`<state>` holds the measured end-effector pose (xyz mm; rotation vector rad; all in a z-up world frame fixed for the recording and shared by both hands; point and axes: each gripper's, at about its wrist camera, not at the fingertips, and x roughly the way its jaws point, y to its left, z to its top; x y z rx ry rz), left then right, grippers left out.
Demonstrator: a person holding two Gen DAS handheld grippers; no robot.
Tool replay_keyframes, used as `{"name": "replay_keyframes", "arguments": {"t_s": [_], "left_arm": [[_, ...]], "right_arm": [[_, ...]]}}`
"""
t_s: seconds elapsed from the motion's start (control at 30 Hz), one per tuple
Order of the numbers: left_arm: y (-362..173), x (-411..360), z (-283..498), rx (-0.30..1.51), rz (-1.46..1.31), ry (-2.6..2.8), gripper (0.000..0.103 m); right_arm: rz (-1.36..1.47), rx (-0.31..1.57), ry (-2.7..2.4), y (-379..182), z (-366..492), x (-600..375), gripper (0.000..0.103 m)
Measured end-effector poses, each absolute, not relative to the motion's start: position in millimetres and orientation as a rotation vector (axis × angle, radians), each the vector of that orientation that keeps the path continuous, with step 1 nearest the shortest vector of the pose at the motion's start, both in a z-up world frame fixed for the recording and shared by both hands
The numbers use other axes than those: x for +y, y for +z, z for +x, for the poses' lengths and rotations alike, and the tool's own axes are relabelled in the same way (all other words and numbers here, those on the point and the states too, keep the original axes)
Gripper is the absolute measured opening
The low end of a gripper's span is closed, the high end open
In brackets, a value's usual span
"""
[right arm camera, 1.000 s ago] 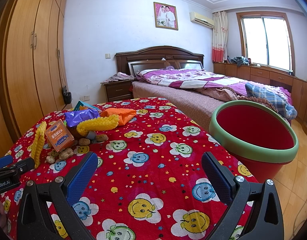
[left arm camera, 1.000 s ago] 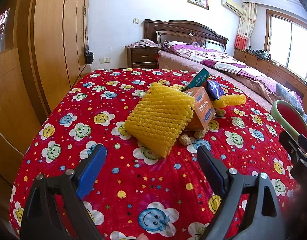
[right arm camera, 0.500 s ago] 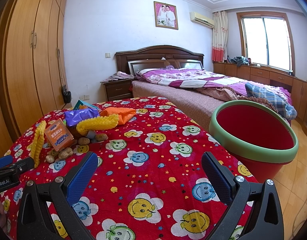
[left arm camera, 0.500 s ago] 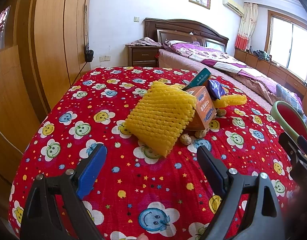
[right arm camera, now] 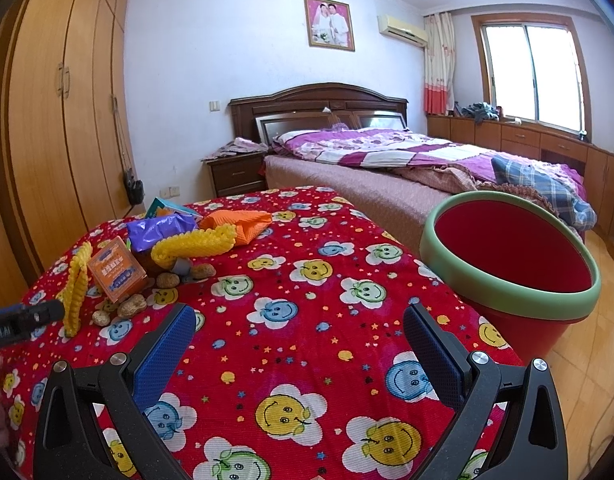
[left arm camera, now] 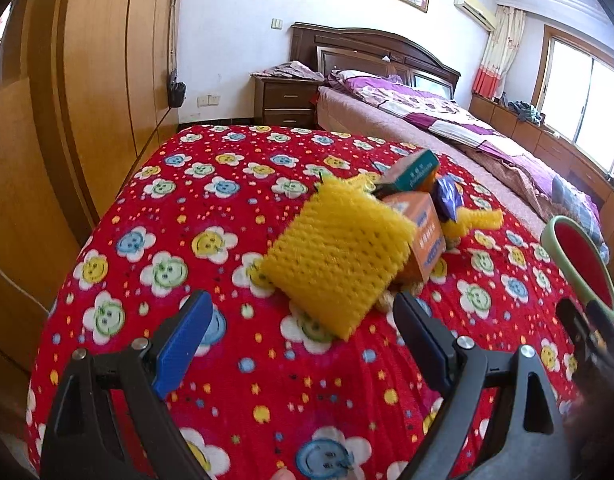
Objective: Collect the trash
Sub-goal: 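Grasp the yellow foam net with the left tool while the right tool grasps the brown cardboard box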
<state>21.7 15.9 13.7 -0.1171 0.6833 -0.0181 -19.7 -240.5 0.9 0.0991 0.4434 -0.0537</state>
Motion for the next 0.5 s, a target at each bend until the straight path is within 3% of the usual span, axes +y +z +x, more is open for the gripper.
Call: {"name": "replay_keyframes", "arguments": {"t_s": [0.3, 0.5], "left_arm": [[15, 1, 63, 0.777, -0.076, -0.097, 0.091], [1, -2, 80, 0.846, -0.097, -0.103, 0.066]], "right_arm": [[0.136, 0.496, -0.038, -2, -11, -245, 0.103], [0.171, 0.523, -0.025, -4, -8, -250, 0.103]]}}
